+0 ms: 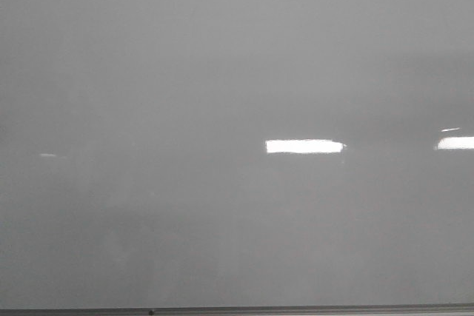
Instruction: Write number 8 on whiteboard
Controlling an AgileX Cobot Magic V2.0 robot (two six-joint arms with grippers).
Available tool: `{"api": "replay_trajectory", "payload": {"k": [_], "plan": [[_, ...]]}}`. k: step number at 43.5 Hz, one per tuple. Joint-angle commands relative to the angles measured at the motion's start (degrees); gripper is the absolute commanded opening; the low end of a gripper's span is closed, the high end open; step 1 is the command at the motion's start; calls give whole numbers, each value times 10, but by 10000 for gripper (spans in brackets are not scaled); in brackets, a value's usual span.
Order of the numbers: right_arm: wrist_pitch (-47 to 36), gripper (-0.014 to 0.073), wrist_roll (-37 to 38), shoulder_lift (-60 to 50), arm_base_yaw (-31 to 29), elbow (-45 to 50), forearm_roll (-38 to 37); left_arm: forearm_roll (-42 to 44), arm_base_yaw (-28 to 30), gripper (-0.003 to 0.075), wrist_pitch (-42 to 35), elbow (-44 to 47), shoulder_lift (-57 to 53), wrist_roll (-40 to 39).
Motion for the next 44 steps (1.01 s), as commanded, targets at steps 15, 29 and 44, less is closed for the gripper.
{"api": "replay_trajectory", "payload": {"k": [15, 29, 44], "plan": [[-46, 540, -1, 8, 2, -21, 1, 53, 1, 536, -133, -59, 103, -8], [-46, 540, -1, 8, 2, -21, 1, 65, 1, 432, -193, -60, 143, -7], [-45, 540, -1, 8, 2, -21, 1, 74, 1, 95, -202, -60, 144, -6]]}}
